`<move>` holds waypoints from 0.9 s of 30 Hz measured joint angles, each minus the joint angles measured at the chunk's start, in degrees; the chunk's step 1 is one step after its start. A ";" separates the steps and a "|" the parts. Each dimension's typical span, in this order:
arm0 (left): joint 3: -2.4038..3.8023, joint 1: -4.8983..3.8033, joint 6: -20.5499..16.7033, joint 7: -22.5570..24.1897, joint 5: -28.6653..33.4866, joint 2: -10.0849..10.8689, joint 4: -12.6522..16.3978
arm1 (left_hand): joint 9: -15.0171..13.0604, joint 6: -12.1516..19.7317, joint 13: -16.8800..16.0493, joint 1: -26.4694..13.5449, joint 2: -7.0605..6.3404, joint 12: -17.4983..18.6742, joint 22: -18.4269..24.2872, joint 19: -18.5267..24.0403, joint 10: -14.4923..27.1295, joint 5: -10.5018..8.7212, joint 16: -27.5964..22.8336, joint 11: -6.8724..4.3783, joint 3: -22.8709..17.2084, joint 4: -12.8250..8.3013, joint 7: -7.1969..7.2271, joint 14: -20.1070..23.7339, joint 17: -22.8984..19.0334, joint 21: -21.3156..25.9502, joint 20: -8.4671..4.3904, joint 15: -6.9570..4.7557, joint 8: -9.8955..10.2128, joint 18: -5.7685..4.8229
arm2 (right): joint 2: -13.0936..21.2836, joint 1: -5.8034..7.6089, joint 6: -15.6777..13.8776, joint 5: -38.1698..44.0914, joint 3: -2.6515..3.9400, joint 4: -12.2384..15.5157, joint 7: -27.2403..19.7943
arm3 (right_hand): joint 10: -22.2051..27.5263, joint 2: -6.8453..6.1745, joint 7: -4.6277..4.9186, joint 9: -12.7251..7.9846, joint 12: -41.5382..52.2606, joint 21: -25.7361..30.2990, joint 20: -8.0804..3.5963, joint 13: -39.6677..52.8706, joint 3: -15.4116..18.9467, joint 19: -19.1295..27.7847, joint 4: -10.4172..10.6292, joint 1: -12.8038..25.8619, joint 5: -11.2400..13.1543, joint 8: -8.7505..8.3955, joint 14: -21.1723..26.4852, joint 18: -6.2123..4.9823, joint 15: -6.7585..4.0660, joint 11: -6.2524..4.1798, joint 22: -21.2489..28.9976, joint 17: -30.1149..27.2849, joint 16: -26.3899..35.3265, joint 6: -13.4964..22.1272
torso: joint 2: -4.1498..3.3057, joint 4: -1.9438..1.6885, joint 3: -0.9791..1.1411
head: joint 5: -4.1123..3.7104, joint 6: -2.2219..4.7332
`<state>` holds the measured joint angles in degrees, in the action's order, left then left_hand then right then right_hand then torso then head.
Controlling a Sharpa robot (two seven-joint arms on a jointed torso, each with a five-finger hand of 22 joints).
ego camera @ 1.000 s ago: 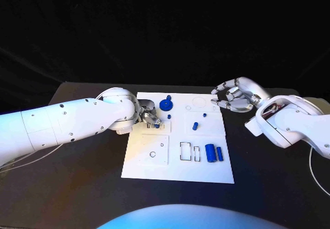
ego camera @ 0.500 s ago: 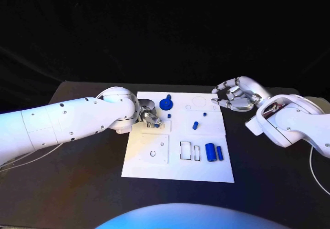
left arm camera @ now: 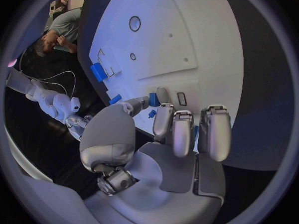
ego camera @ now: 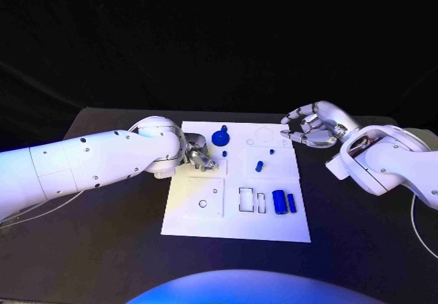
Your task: Assemble the parts on the task board
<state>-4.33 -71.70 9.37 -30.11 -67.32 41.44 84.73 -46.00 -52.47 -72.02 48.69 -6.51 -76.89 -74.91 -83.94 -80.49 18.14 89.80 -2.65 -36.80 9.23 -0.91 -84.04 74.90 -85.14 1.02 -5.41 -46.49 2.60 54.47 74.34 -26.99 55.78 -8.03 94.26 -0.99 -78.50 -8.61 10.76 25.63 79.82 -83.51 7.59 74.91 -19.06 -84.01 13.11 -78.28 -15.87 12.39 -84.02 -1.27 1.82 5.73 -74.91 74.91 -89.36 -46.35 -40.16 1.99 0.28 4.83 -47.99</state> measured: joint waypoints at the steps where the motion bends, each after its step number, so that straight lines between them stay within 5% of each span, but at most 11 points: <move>1: 0.00 0.00 0.00 0.00 0.00 0.00 0.00 | 0.00 0.00 0.00 0.00 0.00 0.00 0.00 0.00 0.00 0.00 0.00 0.00 0.01 0.01 0.00 0.00 0.00 0.00 0.00 0.00 0.00 -0.01 | 0.00 0.00 0.00 0.00 0.00 0.00 0.00 | 0.00 0.00 0.00 0.00 0.00 0.00 0.00 0.00 0.00 0.00 0.00 0.00 0.00 0.00 0.00 0.00 0.00 0.00 0.00 0.00 0.00 0.00 | 0.00 0.00 0.00 | 0.00 -0.01; 20: 0.24 0.08 -0.76 0.07 0.08 0.10 0.04 | 0.05 -0.19 -0.06 -0.60 0.17 0.00 0.00 0.00 -0.20 0.00 0.00 -0.20 1.25 1.26 -0.19 0.00 0.04 0.00 0.00 0.00 0.00 0.00 | 0.00 -0.01 -0.02 0.01 0.00 -0.04 -0.03 | 0.00 -0.23 0.00 -0.05 0.00 0.00 0.00 -0.01 -0.16 0.00 0.16 0.23 0.00 0.00 0.00 0.00 0.00 0.00 0.01 -0.01 0.00 0.00 | -0.05 0.07 -0.02 | -0.03 0.13; 27: 0.31 0.09 -1.78 0.10 0.76 0.34 0.16 | 0.05 0.60 2.30 1.20 -0.08 1.74 0.00 -0.21 0.90 0.00 0.00 0.03 1.13 0.69 -0.28 0.00 0.04 0.00 -0.20 0.00 0.52 0.00 | 0.02 -0.01 -0.02 0.01 0.00 -0.04 -0.03 | 0.00 -0.23 0.00 -0.05 0.00 0.00 0.00 -0.01 -0.16 0.00 0.16 0.23 0.00 0.00 0.00 0.00 0.00 0.00 -0.04 -0.01 0.00 0.00 | -0.05 0.03 -0.01 | -0.13 0.12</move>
<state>-4.02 -71.61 7.58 -30.01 -66.56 41.78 84.89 -45.95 -51.87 -69.72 49.89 -6.59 -75.15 -74.91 -84.15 -79.60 18.14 89.80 -2.63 -35.67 9.93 -1.19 -84.04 74.94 -85.13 0.82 -5.41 -45.97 2.60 54.48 74.34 -27.01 55.78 -8.03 94.21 -1.02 -78.50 -8.84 10.76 25.58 79.82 -83.51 7.59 74.91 -19.22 -84.01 13.27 -78.05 -15.87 12.39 -84.02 -1.27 1.82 5.73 -74.95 74.90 -89.36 -46.35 -40.22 2.02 0.27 4.70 -47.88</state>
